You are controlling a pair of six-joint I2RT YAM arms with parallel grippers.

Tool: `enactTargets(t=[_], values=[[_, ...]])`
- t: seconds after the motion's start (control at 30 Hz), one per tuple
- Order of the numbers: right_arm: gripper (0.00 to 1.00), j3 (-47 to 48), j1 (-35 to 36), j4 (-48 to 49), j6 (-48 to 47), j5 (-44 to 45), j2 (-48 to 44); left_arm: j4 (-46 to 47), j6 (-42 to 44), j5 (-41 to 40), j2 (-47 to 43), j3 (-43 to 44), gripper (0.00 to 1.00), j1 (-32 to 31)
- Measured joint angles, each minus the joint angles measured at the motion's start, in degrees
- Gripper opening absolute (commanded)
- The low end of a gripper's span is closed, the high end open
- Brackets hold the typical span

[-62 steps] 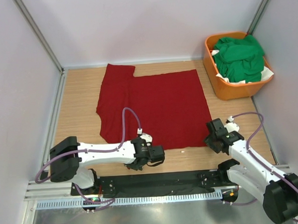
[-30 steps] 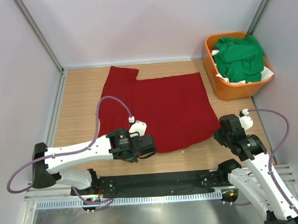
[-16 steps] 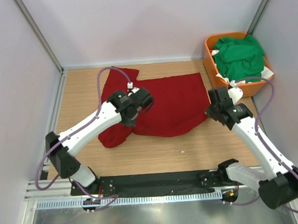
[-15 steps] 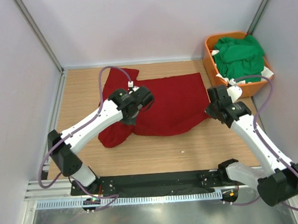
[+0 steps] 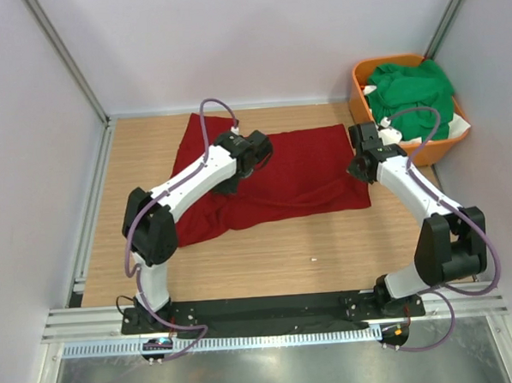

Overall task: Fold and stack the t-shirts
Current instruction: Fold the tshirt

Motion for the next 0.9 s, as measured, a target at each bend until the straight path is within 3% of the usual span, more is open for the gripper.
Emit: enactTargets(t=[0.3,0.5,0.6,0.7,0.77,0.8,0.9], values=[[0.01,2.8,-1.2,2.6,-2.2,-2.7,8.1,-0.3,2.2,-3.5,2.4,2.5,0.0,9.0],[0.02,6.8,-1.7,3.7,-3.4,-3.1,14.3,-0.3,4.8,-3.8,9.7,9.8,0.01,10.2],[0.22,9.8,-1.9,3.7,-3.6,-3.2,18.3,-0.3,6.2,-3.8,14.8,13.6,0.08,11.3],[0.55,14.1,-2.4,3.2,-4.2,-3.1,22.8,-0.7,6.4,-4.1,20.4,18.7,0.18,13.7],[0.77,18.5,-3.1,2.2,-4.8,-2.8,26.1,-0.1,5.7,-4.5,24.2,22.9,0.33,15.9],[0.79,20.4,-3.6,1.4,-4.9,-2.9,27.2,0.2,5.4,-4.7,24.9,23.8,0.44,17.0],[0.82,23.2,-3.3,-1.2,-4.8,-3.2,28.2,0.1,4.3,-5.7,23.8,24.0,0.57,19.4]])
